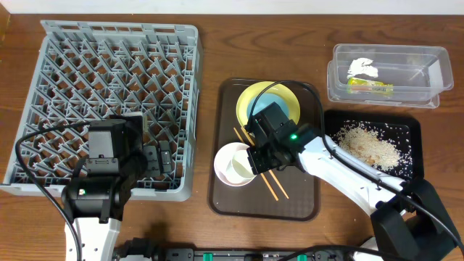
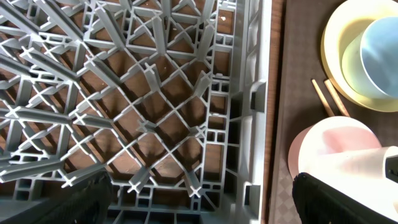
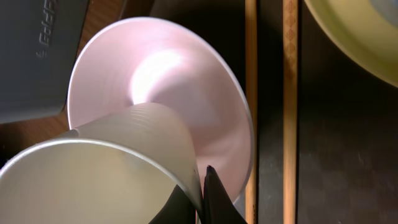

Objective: Sort waste into correct bins and load items into the dishwasher
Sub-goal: 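Lift the white cup with the right gripper toward the left gripper, then grasp the white cup with the left gripper and release the right gripper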

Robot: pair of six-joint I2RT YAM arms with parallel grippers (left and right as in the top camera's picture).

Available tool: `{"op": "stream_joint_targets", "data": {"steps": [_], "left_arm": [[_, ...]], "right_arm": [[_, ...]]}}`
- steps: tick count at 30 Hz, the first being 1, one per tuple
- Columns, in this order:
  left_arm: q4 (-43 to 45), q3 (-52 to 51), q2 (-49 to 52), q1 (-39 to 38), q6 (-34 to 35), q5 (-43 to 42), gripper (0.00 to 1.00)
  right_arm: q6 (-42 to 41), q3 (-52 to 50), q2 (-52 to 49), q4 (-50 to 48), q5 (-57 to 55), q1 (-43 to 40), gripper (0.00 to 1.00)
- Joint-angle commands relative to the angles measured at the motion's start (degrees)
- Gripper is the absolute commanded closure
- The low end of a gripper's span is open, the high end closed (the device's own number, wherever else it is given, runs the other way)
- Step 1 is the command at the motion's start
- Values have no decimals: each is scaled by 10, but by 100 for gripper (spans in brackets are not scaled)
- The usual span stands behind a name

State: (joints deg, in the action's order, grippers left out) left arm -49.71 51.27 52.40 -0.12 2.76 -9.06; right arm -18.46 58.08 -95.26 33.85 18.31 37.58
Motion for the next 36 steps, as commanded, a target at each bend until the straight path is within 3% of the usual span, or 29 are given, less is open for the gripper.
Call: {"op": "stream_joint_targets", "data": {"steps": [1, 9, 12, 20, 31, 36], "left_arm": [[-2, 15, 0, -2, 1, -4, 6], [-1, 15, 0, -2, 1, -6, 6], [7, 15, 0, -2, 1, -44, 6], [103, 15, 25, -2, 45, -279, 6], [287, 15, 141, -2, 51, -608, 6], [365, 15, 177, -2, 51, -699, 6]], "right_arm": [[-13, -2, -5, -9, 0, 7, 99], [-4, 56, 53, 32, 17, -51, 99], [5, 77, 91, 32, 37, -90, 99], [4, 82, 125, 14, 75, -154, 99], [-19, 82, 106, -123, 329, -162, 99], [-24, 82, 105, -160, 395, -162, 99]]}}
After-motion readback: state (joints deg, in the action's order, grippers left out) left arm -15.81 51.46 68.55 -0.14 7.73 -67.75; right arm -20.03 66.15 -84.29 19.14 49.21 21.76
